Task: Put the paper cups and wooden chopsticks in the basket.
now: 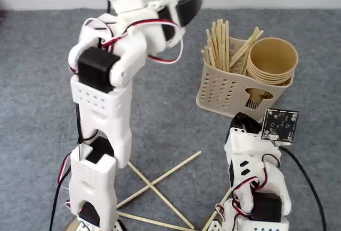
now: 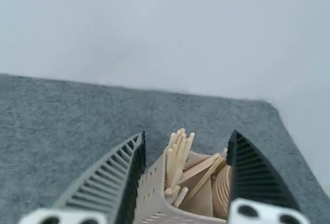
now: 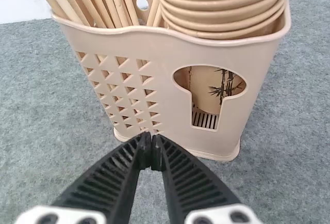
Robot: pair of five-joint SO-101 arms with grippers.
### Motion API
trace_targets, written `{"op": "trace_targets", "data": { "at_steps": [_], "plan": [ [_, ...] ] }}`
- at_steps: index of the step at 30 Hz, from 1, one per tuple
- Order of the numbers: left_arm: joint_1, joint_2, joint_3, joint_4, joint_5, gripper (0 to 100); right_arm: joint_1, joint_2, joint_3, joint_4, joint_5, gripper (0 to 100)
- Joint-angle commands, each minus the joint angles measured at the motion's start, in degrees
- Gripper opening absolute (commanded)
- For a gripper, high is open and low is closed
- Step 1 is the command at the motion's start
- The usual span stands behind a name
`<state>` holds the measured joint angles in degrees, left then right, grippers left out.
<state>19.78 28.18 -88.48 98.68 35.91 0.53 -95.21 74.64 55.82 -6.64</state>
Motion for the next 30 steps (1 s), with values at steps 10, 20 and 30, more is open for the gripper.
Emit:
{"op": "trace_targets", "data": {
  "at_steps": [10, 20, 30],
  "plan": [
    [-3.5, -5.5, 6.5, 2.2, -13.1, 4, 0.3, -1.2, -0.7, -1.2, -0.4, 0.9],
    [0.4, -29.5, 51.6, 1.8, -22.2, 3, 0.2, -1.2, -0.7, -1.3, -0.1, 0.9],
    [0.9, -46.6, 84.2, 1.8, -31.7, 3, 0.6, -1.2, -0.7, -1.4, 0.0, 0.9]
  ]
}}
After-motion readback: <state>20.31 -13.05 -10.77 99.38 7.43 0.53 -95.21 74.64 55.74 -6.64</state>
